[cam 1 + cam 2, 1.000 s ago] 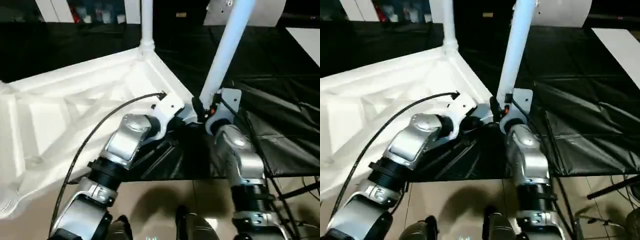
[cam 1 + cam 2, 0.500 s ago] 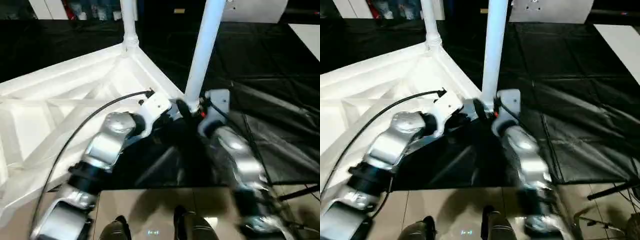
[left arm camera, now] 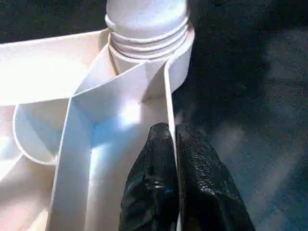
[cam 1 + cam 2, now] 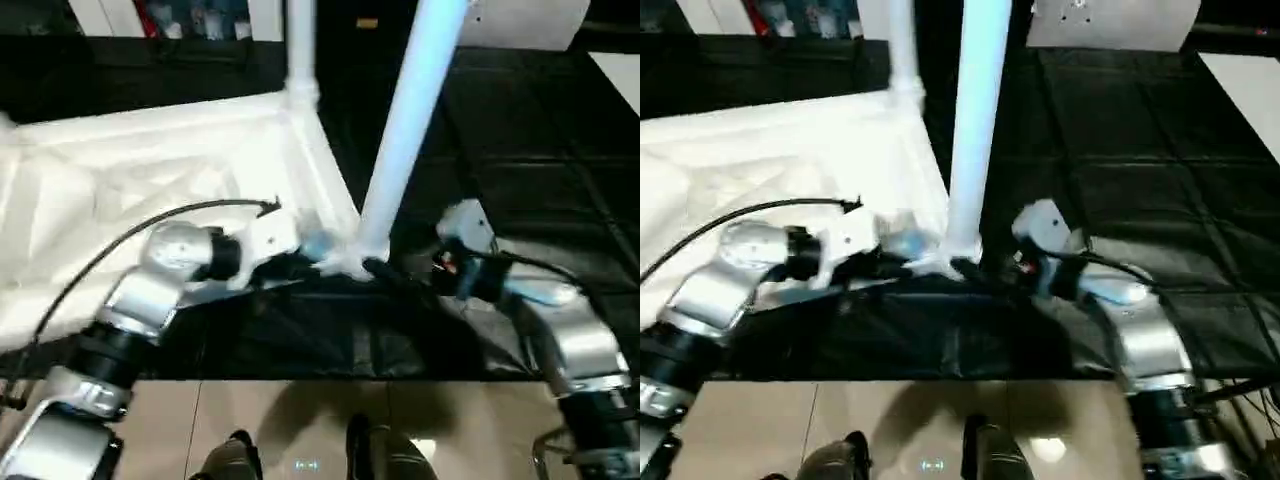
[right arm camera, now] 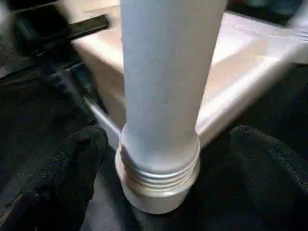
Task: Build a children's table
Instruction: Rotate leg to tighten
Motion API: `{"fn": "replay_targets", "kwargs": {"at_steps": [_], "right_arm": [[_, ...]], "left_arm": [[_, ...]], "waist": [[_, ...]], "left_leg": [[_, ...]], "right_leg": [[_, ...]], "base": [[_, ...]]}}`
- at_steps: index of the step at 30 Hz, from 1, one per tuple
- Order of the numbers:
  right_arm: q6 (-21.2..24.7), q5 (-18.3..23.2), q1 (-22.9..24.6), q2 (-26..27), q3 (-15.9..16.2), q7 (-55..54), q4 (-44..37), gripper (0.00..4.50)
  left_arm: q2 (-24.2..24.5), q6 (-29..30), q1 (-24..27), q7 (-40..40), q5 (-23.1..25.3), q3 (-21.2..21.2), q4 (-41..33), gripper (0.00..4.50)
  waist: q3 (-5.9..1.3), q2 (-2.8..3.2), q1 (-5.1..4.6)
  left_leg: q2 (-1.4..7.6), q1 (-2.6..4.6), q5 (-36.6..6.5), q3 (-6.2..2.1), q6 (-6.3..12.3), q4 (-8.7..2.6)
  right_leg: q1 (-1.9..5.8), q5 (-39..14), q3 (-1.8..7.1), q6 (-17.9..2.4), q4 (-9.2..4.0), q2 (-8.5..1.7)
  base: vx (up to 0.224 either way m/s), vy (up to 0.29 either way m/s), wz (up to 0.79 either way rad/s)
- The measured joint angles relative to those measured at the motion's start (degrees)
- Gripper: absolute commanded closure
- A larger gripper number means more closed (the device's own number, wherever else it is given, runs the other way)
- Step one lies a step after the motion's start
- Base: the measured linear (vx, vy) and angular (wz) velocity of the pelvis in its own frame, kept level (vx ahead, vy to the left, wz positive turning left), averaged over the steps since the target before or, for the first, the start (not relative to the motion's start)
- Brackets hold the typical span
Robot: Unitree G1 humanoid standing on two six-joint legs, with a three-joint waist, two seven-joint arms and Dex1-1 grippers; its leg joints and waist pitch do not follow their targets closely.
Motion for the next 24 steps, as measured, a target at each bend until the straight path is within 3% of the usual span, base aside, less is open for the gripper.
{"fn": "replay_targets", "kwargs": {"at_steps": [4, 10, 11, 13, 24], "right_arm": [[-1.95, 0.47, -0.71, -3.58, 1.90, 7.26, 0.59, 0.05], [-3.51, 0.88, -3.01, -3.65, 4.44, 13.63, 3.25, 0.05], [-3.42, 1.15, -3.55, -3.62, 4.66, 14.73, 4.02, 0.31], [-3.31, 1.69, -4.44, -3.62, 5.08, 16.38, 4.93, 0.31], [-2.13, 3.08, -6.89, -3.19, 7.36, 22.83, 8.75, 1.31]], "left_arm": [[2.15, -3.83, -0.70, -6.04, -0.83, -1.06, 1.57, 4.50], [2.75, -7.05, -1.87, -9.84, -0.82, -2.68, 2.83, 4.50], [2.73, -7.21, -1.88, -10.53, -0.89, -2.77, 2.83, 4.50], [2.73, -7.58, -1.88, -11.49, -1.17, -2.87, 3.02, 4.50], [2.58, -10.21, -2.65, -13.63, -1.61, -3.98, 4.76, 4.50]], "waist": [[-0.03, -0.05, 0.47], [-0.05, -0.09, 1.23], [-0.07, -0.11, 1.31], [-0.07, -0.12, 1.39], [-0.09, -0.29, 1.92]], "left_leg": [[0.01, -0.02, -0.02, 0.00, -0.02, 0.36], [0.00, -0.06, -0.08, 0.02, -0.12, 0.55], [0.00, -0.06, -0.08, 0.03, -0.10, 0.58], [0.01, -0.07, -0.08, 0.03, -0.11, 0.61], [0.02, -0.08, -0.13, 0.02, -0.19, 0.93]], "right_leg": [[0.03, 0.19, 0.07, -0.31, 0.06, -0.02], [0.04, 0.20, 0.13, -0.32, 0.12, -0.07], [0.04, 0.20, 0.14, -0.33, 0.15, -0.07], [0.04, 0.20, 0.14, -0.32, 0.18, -0.08], [0.04, 0.15, 0.13, -0.26, 0.53, -0.15]], "base": [[0.000, 0.000, 0.00], [0.000, 0.000, 0.00], [0.000, 0.000, 0.00], [0.000, 0.000, 0.00], [0.000, 0.000, 0.00]]}}
